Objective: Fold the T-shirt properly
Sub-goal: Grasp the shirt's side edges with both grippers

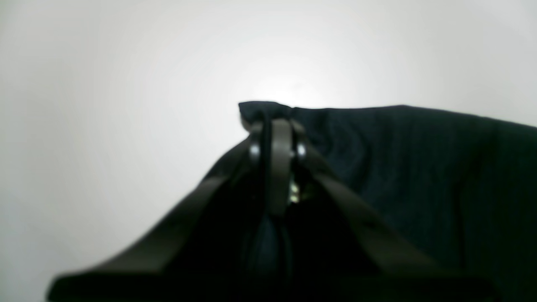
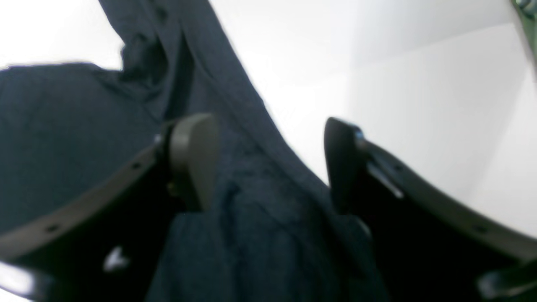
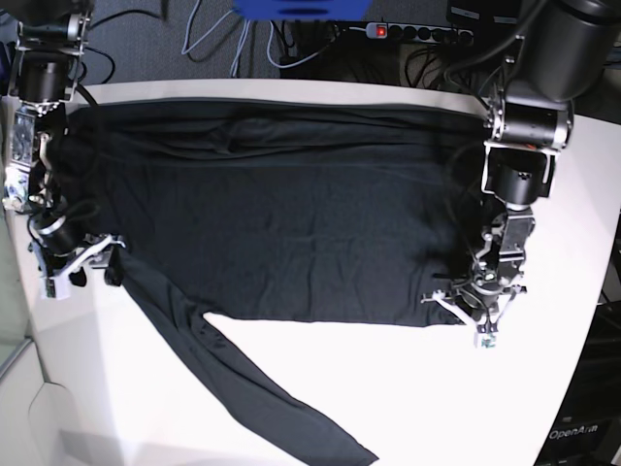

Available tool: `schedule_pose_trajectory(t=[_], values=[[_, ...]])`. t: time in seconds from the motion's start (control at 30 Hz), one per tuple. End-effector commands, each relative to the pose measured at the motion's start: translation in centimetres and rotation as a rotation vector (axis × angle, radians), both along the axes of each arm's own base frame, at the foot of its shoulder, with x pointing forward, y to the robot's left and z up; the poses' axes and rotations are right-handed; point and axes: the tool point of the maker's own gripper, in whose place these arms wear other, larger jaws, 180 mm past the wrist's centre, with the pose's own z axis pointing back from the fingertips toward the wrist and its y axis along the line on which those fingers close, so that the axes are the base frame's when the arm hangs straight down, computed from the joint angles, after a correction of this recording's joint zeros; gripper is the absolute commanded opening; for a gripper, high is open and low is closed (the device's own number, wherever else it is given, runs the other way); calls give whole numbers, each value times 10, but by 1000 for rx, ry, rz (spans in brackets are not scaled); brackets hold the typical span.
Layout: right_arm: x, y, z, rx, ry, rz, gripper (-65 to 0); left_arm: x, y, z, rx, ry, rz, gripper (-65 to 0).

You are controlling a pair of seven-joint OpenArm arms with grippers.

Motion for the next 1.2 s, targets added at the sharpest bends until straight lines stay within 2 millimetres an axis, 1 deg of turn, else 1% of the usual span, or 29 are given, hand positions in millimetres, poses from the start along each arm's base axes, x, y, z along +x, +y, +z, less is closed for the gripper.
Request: schedule_pose_trajectory(t=[0.0, 0.1, 0.2, 0.27, 0.33, 0.37, 0.43, 0.5, 0.53, 0.57, 0.63, 0.67, 0.7, 0.73, 0.77, 0.9, 1.03, 1.1, 1.17], values=[[16, 0, 24, -25, -67, 24, -206, -1, 8, 0, 15, 35, 17, -650], [18, 14, 16, -55, -51, 55, -198, -1, 8, 0, 15, 35, 17, -650], [20, 16, 17, -48, -58, 53, -198, -1, 8, 0, 15, 35, 17, -650], [22, 21, 16, -40, -57, 54, -198, -6, 8, -6, 15, 48, 17, -650], [22, 24, 15, -34, -60, 53, -197, -6, 9, -6, 16, 47, 16, -650], [22, 20, 16, -30, -63, 39, -196, -7, 10, -6, 17, 47, 17, -650], [22, 15, 17, -5, -75, 5, -196, -8, 20, -4, 29, 47, 28, -650], [22, 0, 16, 12, -73, -45, -196, -9, 23, -4, 33, 48, 31, -650], [26, -4, 17, 24, -76, -62, -198, -8, 23, -4, 32, 48, 29, -650], [28, -11, 14, 37, -67, -85, -198, -8, 23, -4, 31, 48, 28, -650], [28, -26, 0, 70, -29, -140, -198, -12, 23, -8, 31, 56, 28, -650], [27, -33, -7, 88, -12, -165, -198, -12, 23, -6, 33, 50, 26, -650], [27, -39, -9, 90, -3, -179, -198, -12, 22, -5, 34, 45, 22, -650], [25, -45, -12, 85, 9, -185, -198, -15, 27, -6, 43, 45, 24, -650], [24, -46, -14, 86, 16, -187, -198, -17, 28, -5, 49, 37, 23, -650], [24, -47, -13, 86, 1, -190, -198, -18, 24, 2, 54, 5, 4, -650], [22, -45, -16, 90, 4, -188, -198, -18, 20, 4, 49, 36, -2, -650], [16, -40, -25, 98, 21, -187, -198, -16, 26, 10, 31, 23, 21, -650], [16, -36, -27, 100, 26, -179, -198, -20, 34, 8, 16, 24, 53, -650]])
